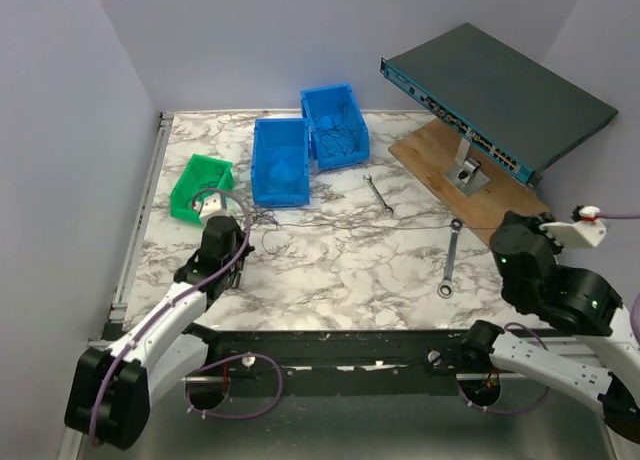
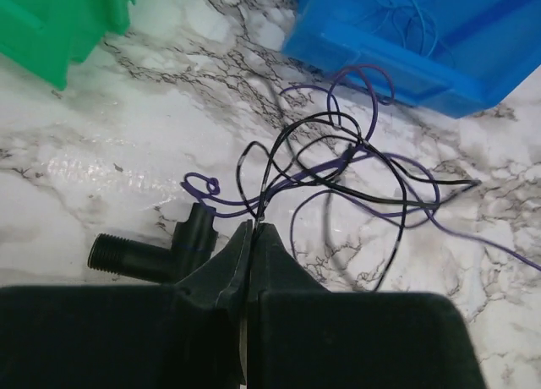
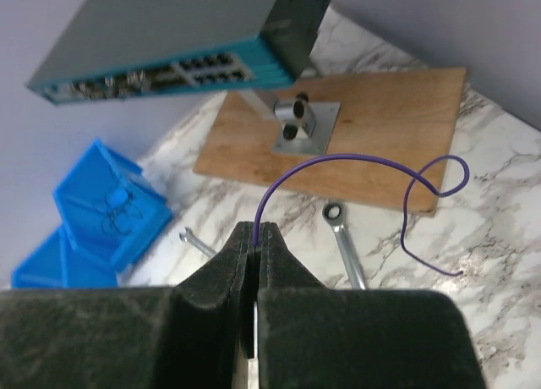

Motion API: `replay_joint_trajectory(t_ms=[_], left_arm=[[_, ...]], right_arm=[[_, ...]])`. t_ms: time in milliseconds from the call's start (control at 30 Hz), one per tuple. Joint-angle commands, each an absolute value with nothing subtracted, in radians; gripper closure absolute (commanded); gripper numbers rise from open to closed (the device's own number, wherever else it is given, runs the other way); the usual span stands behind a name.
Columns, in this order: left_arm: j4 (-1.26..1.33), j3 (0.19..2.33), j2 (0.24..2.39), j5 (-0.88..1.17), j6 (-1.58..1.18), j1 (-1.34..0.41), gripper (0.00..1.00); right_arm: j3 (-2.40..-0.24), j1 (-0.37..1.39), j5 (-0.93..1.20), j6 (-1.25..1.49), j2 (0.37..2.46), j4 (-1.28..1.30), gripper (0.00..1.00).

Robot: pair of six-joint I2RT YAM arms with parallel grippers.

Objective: Untangle the cables

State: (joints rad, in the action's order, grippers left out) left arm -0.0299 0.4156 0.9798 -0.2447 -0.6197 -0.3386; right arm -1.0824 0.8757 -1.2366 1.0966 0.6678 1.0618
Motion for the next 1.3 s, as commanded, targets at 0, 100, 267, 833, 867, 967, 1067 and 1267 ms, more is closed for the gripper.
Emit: replay_joint_trajectory(t_ms=[0,100,267,833,867,967,1067,1267], left_arm=[[0.026,0.334,0.833,-0.384,-0.715,-0.328,1.00],[0.002,0.333,0.801,-0.440,-0.736,-0.328,1.00],[-0.069,0.329,0.755,-0.527,-0.775,-0.328,1.00],[0.150,0.266,0.660,-0.210,-0.575,-0.350,1.00],[0.153,0.262,0.655,-0.211,-0.575,-0.350,1.00],[0.161,0.252,0.640,-0.216,-0.575,-0.350,1.00],[0.163,0.247,0.626,-0.226,-0.577,-0.350,1.00],[0.180,0.224,0.587,-0.230,-0.578,-0.350,1.00]], right_arm=[[-1.126,0.876,-1.391,1.124,0.603,1.144,0.99],[-1.105,0.876,-1.351,1.010,0.578,1.052,0.99],[-1.041,0.876,-1.213,0.867,0.565,0.904,0.99],[-0.829,0.876,-0.443,0.450,0.902,0.488,0.29],[-0.828,0.877,-0.416,0.439,0.931,0.470,0.19],[-0.831,0.877,-0.341,0.415,1.006,0.389,0.10],[-0.821,0.877,-0.218,0.371,1.069,0.261,0.10],[-0.848,0.877,0.046,0.307,1.273,0.029,0.10]])
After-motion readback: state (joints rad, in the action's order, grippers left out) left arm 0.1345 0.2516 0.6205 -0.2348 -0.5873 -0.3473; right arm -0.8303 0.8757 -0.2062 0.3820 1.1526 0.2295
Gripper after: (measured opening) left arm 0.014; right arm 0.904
